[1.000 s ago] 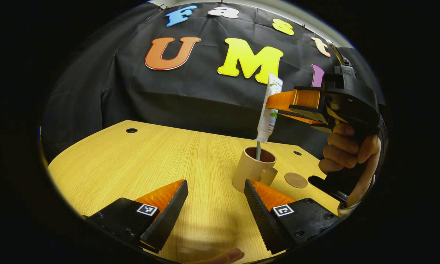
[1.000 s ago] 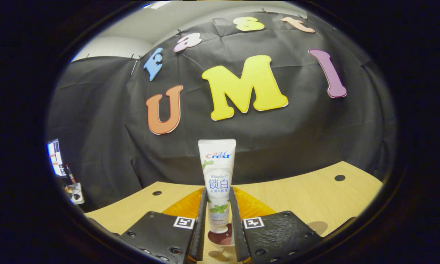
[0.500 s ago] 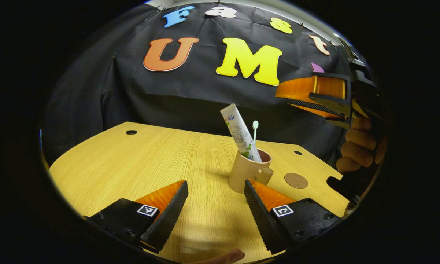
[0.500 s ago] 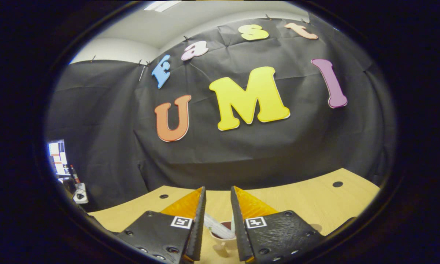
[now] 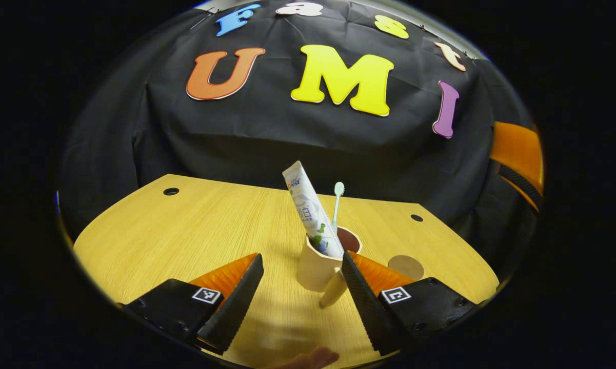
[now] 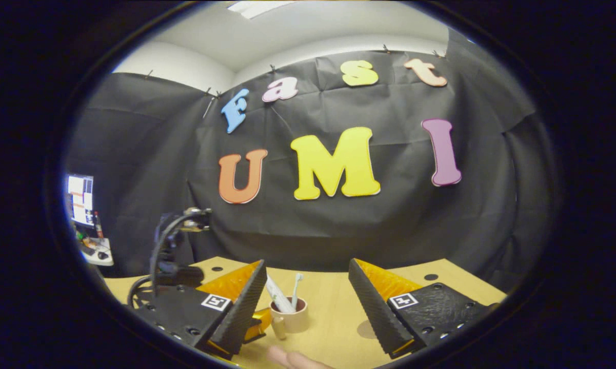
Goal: Put the toothbrush and toothpaste on the desktop into the cup, then pick up the cup and place it on the coaster on the desktop.
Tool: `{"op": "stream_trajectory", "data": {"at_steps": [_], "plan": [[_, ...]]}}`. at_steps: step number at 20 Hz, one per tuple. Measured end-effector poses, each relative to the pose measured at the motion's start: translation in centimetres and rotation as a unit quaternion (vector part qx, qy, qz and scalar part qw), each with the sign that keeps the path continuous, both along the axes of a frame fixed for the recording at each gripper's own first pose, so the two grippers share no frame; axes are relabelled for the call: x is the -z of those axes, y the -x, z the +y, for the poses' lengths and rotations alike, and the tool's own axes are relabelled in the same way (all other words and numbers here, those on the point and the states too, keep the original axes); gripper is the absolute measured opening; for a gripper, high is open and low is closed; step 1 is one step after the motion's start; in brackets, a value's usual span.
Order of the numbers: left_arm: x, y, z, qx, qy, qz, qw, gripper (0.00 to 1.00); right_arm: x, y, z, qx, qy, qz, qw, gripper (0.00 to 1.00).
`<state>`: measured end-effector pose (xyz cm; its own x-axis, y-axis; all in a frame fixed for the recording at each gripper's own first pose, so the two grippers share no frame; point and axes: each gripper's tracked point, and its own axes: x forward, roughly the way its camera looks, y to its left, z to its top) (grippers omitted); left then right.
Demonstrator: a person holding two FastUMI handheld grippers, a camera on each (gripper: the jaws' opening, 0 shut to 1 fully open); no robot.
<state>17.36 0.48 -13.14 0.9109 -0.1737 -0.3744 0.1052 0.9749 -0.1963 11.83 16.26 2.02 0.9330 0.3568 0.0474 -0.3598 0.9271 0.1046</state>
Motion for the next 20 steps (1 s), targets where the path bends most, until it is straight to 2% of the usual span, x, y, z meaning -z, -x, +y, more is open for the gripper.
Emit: {"op": "stream_trajectory", "data": {"at_steps": [1, 5, 7, 8, 10, 14, 16, 19, 20], "plan": [[0.2, -0.3, -0.5, 0.003, -0.003, 0.015, 1.000, 0.98, -0.3, 1.1, -1.0, 0.001, 0.008, -0.007, 1.000, 0.99], [0.8, -1.4, -1.8, 0.018, -0.006, 0.103, 0.995, 0.97, -0.6, 5.3, -5.3, 0.003, 0.039, -0.037, 0.999, 0.96], [1.3, -1.6, -2.8, 0.035, -0.018, 0.152, 0.988, 1.00, -0.3, 6.6, -8.2, 0.029, 0.051, -0.047, 0.997, 0.95], [1.9, -1.6, -3.1, 0.039, -0.031, 0.183, 0.982, 0.96, 0.3, 7.0, -9.9, 0.049, 0.054, -0.042, 0.996, 0.94], [3.2, -1.2, -4.0, 0.055, -0.037, 0.246, 0.967, 0.96, 1.6, 8.5, -12.1, 0.069, 0.059, -0.027, 0.995, 0.95], [5.9, -1.3, -5.3, 0.069, -0.078, 0.326, 0.939, 0.94, 3.1, 9.8, -14.8, 0.072, 0.052, -0.002, 0.996, 0.94], [6.6, -1.5, -5.4, 0.059, -0.081, 0.359, 0.928, 0.94, 2.2, 9.9, -15.4, 0.069, 0.042, -0.015, 0.997, 0.95], [6.4, -1.7, -6.3, 0.054, -0.052, 0.380, 0.922, 0.78, 1.1, 10.1, -17.1, 0.076, 0.031, -0.026, 0.996, 0.97], [7.0, -1.2, -5.8, 0.059, -0.051, 0.385, 0.920, 0.73, 1.1, 9.9, -18.0, 0.084, 0.027, -0.025, 0.996, 0.94]]}}
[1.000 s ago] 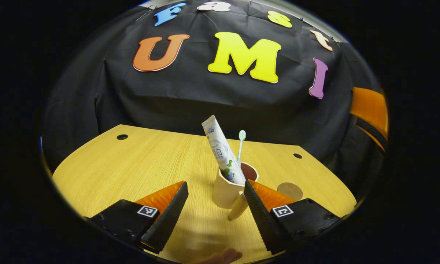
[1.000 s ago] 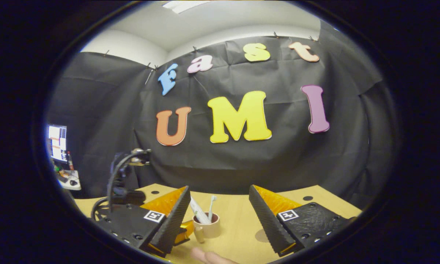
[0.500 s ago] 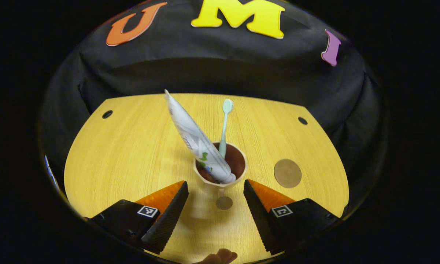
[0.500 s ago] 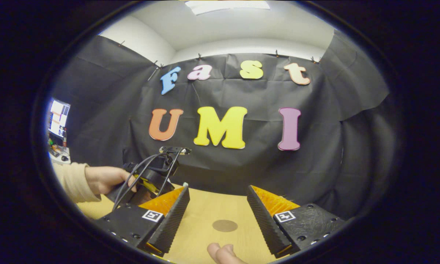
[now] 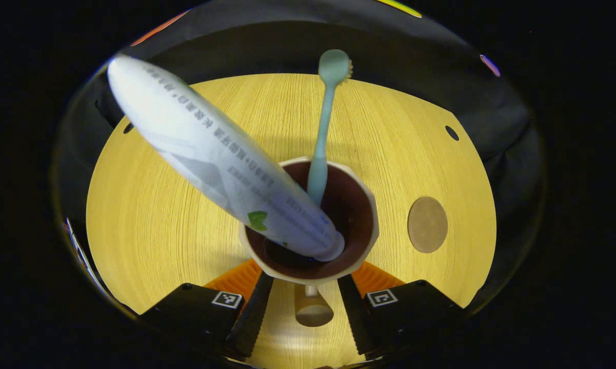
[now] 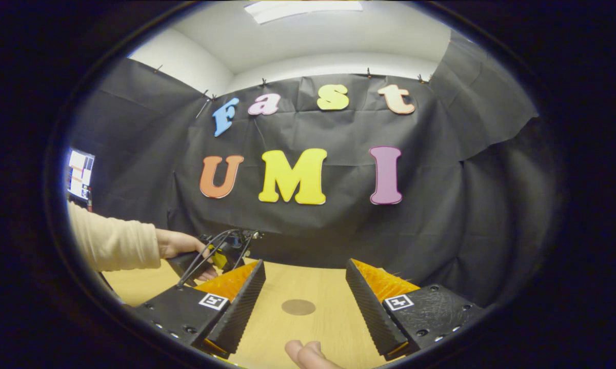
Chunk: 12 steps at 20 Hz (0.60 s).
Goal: Put the toothbrush and toothpaste on the desktop into the cup, then pick up the cup and place it on the coaster on the desktop.
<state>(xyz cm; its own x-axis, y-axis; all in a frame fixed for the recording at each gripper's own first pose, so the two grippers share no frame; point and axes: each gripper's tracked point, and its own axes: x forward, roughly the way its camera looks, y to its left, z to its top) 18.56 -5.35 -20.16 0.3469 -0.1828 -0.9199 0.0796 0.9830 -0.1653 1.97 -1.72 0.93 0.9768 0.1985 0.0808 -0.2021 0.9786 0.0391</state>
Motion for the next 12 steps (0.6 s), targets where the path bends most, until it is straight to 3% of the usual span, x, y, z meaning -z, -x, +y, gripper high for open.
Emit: {"op": "stream_trajectory", "data": {"at_steps": [2, 3, 8, 12], "plan": [[-0.4, 0.3, -0.5, -0.006, -0.008, 0.009, 1.000, 0.60, -0.2, -1.0, -2.0, 0.022, -0.017, 0.007, 1.000, 0.92], [-0.6, 0.2, -0.6, -0.004, -0.015, 0.004, 1.000, 0.33, -0.1, -1.1, -2.8, 0.028, -0.026, 0.012, 0.999, 0.95], [-1.9, 0.7, -2.7, -0.006, -0.018, -0.016, 1.000, 0.29, -0.4, -1.7, -5.8, 0.050, -0.067, 0.020, 0.996, 0.95], [-6.8, 0.8, -6.1, 0.035, -0.016, -0.056, 0.998, 0.29, 0.0, -2.2, -7.1, 0.058, -0.074, 0.032, 0.995, 0.95]]}}
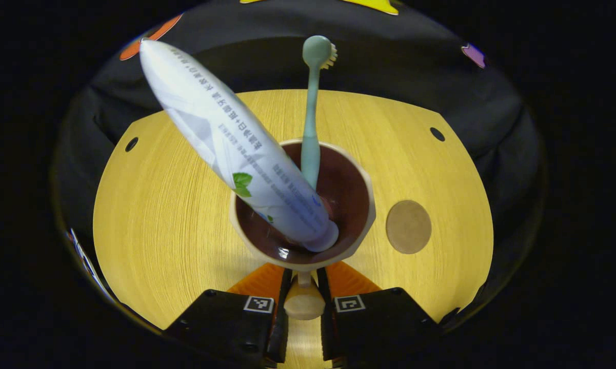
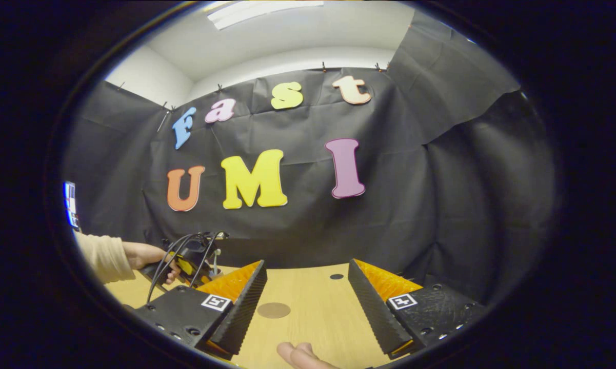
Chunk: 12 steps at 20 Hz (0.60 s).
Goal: Put the toothbrush and toothpaste on the desktop into the cup, then pick up the cup and place it on the coaster on the desktop.
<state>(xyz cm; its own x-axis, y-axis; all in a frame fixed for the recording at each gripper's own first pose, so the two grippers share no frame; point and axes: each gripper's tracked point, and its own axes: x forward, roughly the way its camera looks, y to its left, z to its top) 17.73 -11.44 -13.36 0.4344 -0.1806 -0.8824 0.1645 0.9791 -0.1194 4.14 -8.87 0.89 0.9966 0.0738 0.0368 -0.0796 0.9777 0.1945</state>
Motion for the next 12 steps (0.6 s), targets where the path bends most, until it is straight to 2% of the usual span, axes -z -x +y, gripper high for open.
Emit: {"op": "stream_trajectory", "data": {"at_steps": [2, 3, 6, 10, 12], "plan": [[-1.7, 1.0, -1.8, 0.029, -0.001, -0.014, 0.999, 0.28, 0.1, -0.1, -0.8, 0.007, -0.006, 0.004, 1.000, 0.93], [-2.3, 2.7, -2.4, 0.052, 0.005, -0.016, 0.999, 0.28, -0.1, -0.1, -1.2, 0.009, -0.007, 0.002, 1.000, 0.97], [-2.5, 5.1, -0.2, 0.094, 0.014, -0.013, 0.995, 0.29, -0.5, 0.0, -2.7, 0.022, -0.012, -0.004, 1.000, 0.95], [-2.5, 5.0, 0.7, 0.109, 0.012, -0.004, 0.994, 0.29, -0.2, -0.3, -4.0, 0.033, -0.023, -0.002, 0.999, 0.95], [-2.5, 4.7, 0.5, 0.103, 0.006, 0.001, 0.995, 0.29, -0.2, -0.4, -4.4, 0.036, -0.031, 0.002, 0.999, 0.95]]}}
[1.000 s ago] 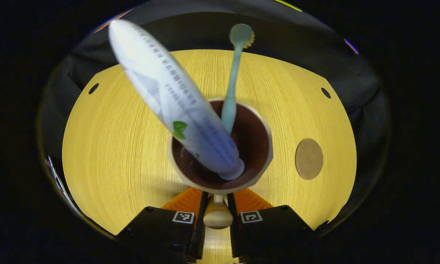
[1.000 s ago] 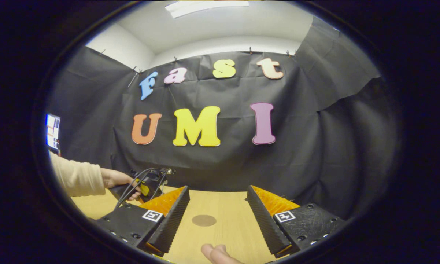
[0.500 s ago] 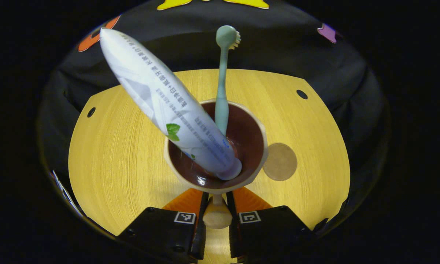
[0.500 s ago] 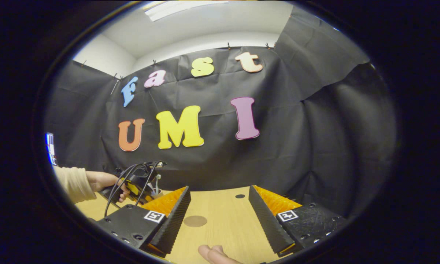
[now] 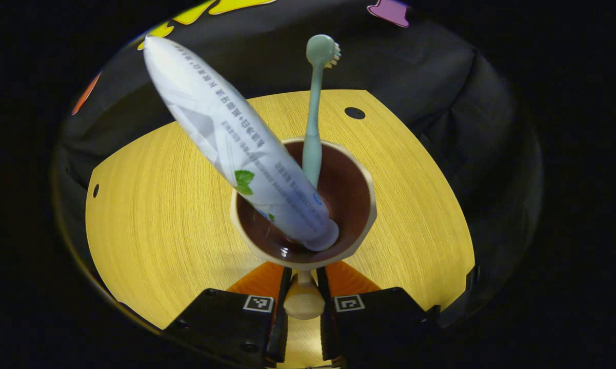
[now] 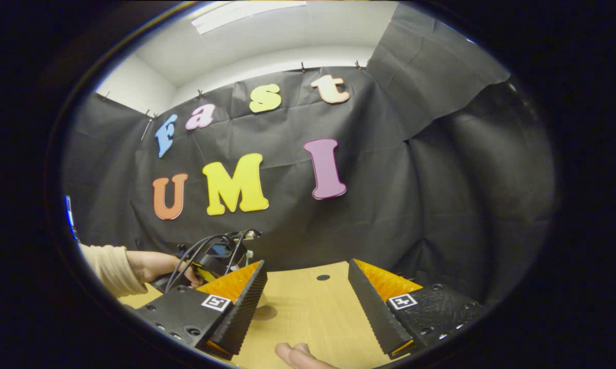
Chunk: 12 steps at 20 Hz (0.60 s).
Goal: Put the toothbrush and toothpaste on the desktop into the cup, then pick up the cup and place it on the coaster on the desktop.
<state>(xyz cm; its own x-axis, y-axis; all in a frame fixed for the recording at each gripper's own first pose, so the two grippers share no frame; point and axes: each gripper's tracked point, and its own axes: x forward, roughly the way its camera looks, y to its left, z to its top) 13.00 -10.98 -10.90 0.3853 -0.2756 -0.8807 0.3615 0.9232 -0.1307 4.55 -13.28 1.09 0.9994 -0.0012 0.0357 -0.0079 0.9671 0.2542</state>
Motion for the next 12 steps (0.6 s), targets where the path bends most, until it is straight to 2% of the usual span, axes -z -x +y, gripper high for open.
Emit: {"op": "stream_trajectory", "data": {"at_steps": [3, 4, 6, 8, 9, 10, 11, 12], "plan": [[-0.4, 0.2, -0.3, -0.005, -0.011, -0.012, 1.000, 0.30, 0.1, 0.0, -0.2, 0.002, 0.000, 0.001, 1.000, 0.96], [-1.2, 0.4, -0.2, -0.006, -0.009, -0.023, 1.000, 0.30, 0.2, -0.1, -0.3, 0.004, 0.000, 0.000, 1.000, 0.93], [-3.4, 0.6, 0.1, -0.001, -0.004, -0.051, 0.999, 0.31, 0.0, 0.0, -0.1, 0.003, -0.001, -0.001, 1.000, 0.95], [-6.3, 1.2, 1.1, -0.002, -0.010, -0.079, 0.997, 0.34, 0.3, 0.1, 0.3, -0.001, 0.000, 0.001, 1.000, 0.93], [-7.9, 1.6, 1.6, -0.005, -0.008, -0.094, 0.996, 0.43, 0.3, 0.1, 0.5, -0.002, 0.004, 0.001, 1.000, 0.95], [-9.6, 2.1, 2.1, -0.007, -0.004, -0.110, 0.994, 0.34, 0.2, 0.1, 0.8, -0.004, 0.008, 0.000, 1.000, 0.95], [-11.6, 2.6, 2.7, -0.012, 0.005, -0.132, 0.991, 0.34, 0.2, 0.2, 1.2, -0.007, 0.011, -0.002, 1.000, 0.95], [-13.7, 3.2, 3.3, -0.016, 0.013, -0.159, 0.987, 0.43, 0.2, 0.3, 1.7, -0.011, 0.015, -0.002, 1.000, 0.95]]}}
